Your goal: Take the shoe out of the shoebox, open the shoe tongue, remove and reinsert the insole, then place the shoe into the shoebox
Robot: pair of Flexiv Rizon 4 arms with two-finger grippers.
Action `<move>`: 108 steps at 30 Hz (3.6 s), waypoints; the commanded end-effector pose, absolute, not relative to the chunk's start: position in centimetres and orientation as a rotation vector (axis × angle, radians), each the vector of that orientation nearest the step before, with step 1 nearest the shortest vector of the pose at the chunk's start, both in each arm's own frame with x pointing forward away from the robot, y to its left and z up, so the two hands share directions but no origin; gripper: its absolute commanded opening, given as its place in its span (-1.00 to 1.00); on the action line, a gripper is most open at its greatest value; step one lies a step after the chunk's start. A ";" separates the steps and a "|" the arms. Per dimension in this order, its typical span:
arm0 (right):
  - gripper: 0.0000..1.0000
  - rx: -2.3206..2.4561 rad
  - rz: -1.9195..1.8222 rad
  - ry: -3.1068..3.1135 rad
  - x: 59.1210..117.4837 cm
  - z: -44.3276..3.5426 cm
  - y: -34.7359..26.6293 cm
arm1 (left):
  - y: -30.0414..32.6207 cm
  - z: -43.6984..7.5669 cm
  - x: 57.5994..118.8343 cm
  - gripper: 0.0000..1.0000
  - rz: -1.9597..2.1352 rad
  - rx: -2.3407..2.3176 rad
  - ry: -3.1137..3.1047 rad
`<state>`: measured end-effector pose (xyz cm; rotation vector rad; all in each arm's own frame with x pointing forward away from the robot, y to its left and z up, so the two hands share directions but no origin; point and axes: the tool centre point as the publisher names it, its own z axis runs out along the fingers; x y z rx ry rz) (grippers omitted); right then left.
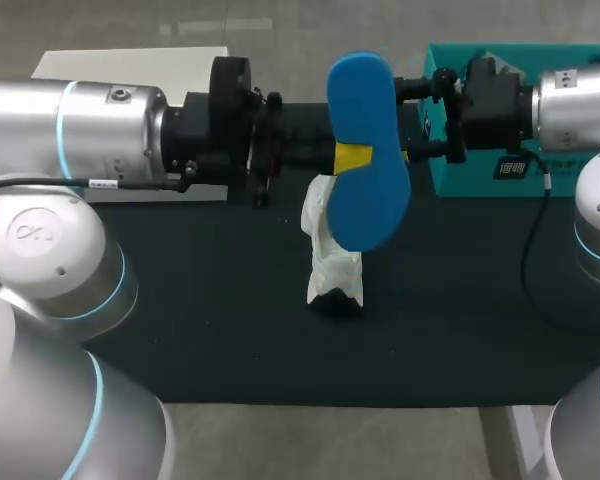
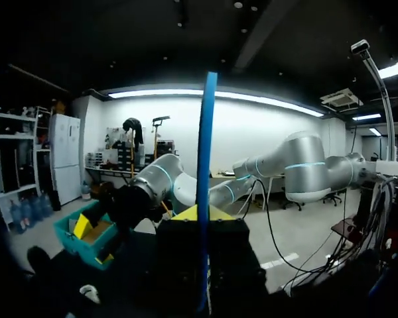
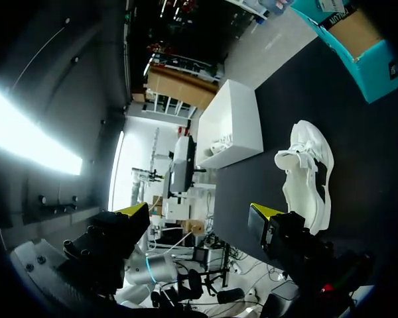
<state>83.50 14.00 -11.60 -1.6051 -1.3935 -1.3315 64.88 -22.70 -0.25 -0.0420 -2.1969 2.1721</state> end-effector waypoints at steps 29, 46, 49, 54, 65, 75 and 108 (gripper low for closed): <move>1.00 -1.588 -1.346 -1.378 83.6 -11.7 14.3 | -21.4 -2.3 68.5 -1.00 2.395 -1.218 -2.478; 1.00 -1.522 -1.339 -1.327 83.6 -11.1 13.9 | -21.4 -3.2 70.9 -1.00 2.382 -1.853 -2.287; 1.00 -1.525 -1.348 -1.319 83.7 -10.7 13.7 | -21.4 -3.2 70.9 -1.00 2.382 -1.853 -2.287; 1.00 -1.523 -1.389 -1.318 83.8 -9.4 13.8 | -21.4 -3.2 70.9 -1.00 2.382 -1.853 -2.287; 1.00 -1.525 -1.433 -1.325 83.9 -8.1 14.4 | -22.2 -6.7 75.2 -1.00 2.435 -2.147 -2.428; -0.07 -1.499 -1.432 -1.325 83.8 -8.4 15.0 | -23.2 -7.2 78.1 -1.00 2.506 -2.299 -2.328; -1.00 -1.466 -1.433 -1.376 84.2 -9.2 15.1 | -22.2 -7.5 79.4 1.00 2.314 -2.294 -2.401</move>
